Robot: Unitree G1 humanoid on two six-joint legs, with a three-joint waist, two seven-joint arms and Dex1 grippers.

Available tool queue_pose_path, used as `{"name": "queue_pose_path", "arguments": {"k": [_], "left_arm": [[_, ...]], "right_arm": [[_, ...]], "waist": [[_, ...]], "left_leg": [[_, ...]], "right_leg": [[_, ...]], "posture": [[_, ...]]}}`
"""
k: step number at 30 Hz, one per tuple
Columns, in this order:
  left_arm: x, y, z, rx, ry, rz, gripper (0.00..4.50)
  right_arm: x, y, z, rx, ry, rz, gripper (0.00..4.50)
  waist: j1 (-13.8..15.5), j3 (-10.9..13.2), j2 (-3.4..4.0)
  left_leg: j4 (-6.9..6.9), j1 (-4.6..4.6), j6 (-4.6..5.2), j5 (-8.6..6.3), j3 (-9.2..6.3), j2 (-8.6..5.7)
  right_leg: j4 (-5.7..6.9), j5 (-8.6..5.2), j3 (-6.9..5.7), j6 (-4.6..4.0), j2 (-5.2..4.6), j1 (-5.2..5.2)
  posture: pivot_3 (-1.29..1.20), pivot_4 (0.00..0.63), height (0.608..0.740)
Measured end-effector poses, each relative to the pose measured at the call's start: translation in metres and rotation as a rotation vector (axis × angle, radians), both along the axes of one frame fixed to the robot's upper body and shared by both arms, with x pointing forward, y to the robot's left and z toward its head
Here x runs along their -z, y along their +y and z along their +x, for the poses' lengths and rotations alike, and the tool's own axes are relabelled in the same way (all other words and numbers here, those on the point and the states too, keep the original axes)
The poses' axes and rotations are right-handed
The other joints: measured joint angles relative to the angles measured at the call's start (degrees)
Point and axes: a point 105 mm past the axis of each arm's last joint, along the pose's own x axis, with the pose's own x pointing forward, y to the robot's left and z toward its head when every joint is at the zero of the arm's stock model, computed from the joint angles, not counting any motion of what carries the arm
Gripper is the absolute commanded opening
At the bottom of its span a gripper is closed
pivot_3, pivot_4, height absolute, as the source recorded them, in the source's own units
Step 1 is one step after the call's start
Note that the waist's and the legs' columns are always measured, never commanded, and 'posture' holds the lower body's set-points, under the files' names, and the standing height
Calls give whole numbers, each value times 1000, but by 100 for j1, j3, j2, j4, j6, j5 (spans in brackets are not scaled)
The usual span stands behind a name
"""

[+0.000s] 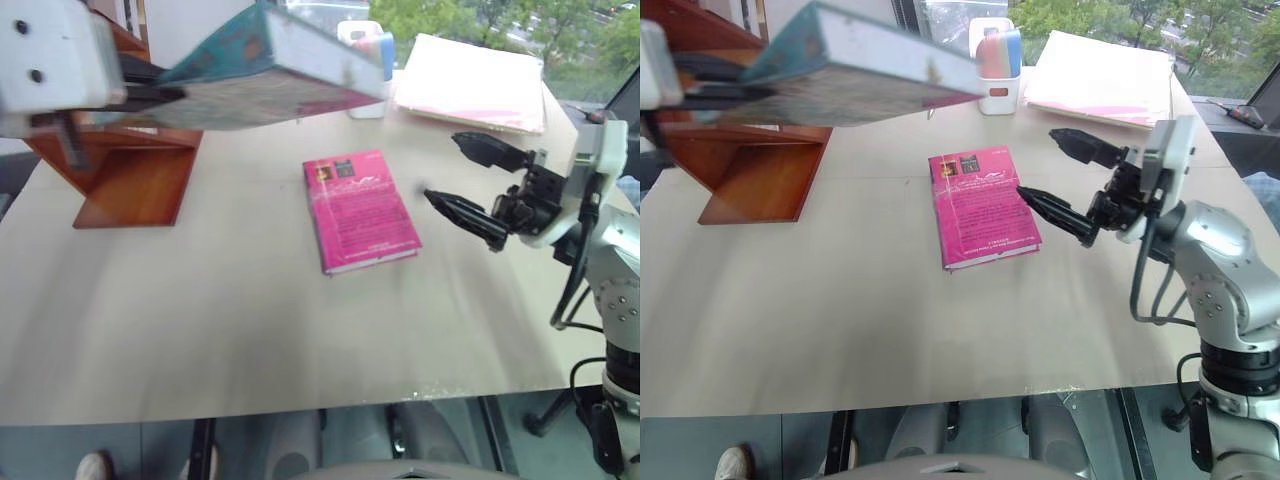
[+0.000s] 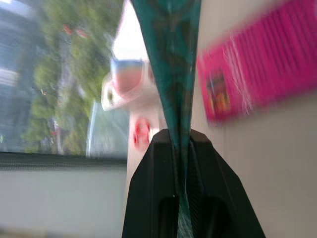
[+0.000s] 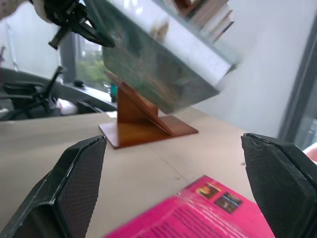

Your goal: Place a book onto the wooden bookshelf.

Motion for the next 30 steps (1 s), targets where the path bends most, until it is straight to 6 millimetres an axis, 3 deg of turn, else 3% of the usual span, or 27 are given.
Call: {"name": "queue_pose_path", "arguments": {"k": [1, 5, 11, 15, 17, 18, 22, 30], "left_arm": [[-8, 20, 0, -78, -37, 56, 60], [-21, 60, -2, -215, -99, 161, 60], [-29, 90, 7, -259, -179, 190, 60], [0, 113, 28, -262, -102, 155, 60], [28, 130, 37, -301, -8, 142, 60], [35, 135, 38, -310, 8, 144, 60], [30, 143, 38, -324, -24, 148, 60], [36, 151, 44, -367, -9, 149, 60]], "right_arm": [[1, 3, 4, -15, -1, 0, 4500], [4, 14, 7, -56, -1, 10, 4500], [-4, 18, 4, -68, -36, 22, 4500], [-6, 21, 1, -55, -48, 38, 4500], [-3, 21, -2, -44, -45, 39, 4500], [-1, 20, -3, -40, -42, 38, 4500], [1, 21, -12, -35, -55, 24, 4500], [-17, 27, -24, -69, -125, 59, 4500]], "waist": [[-2, 2, -1], [-1, 3, -2], [62, 3, -9], [95, 3, -8], [93, 4, -13], [89, 5, -23], [56, 3, -37], [-94, 4, -37]], "left_leg": [[0, 0, 0, 0, -1, 1], [2, -6, 0, 0, 4, 3], [11, -6, 0, 0, 3, 4], [15, 1, 0, 1, 9, 4], [22, -9, 0, 1, 9, 7], [25, -14, -1, 1, 9, 8], [33, -17, 0, 1, 16, 7], [53, 9, -2, 3, 20, 45]], "right_leg": [[4, -1, -2, -1, 1, -2], [1, 0, -2, 0, -1, -4], [13, 0, -4, 0, -1, -5], [41, 0, 1, 0, 0, -12], [54, 0, 2, 0, 2, -26], [56, 0, 2, 0, 3, -29], [62, 0, 7, 1, 0, -31], [104, 1, 9, 0, 29, -28]], "posture": [[0, 150, 740], [0, 150, 740], [0, 150, 740], [0, 150, 740], [0, 150, 740], [0, 150, 740], [0, 150, 740], [0, 150, 740]]}}
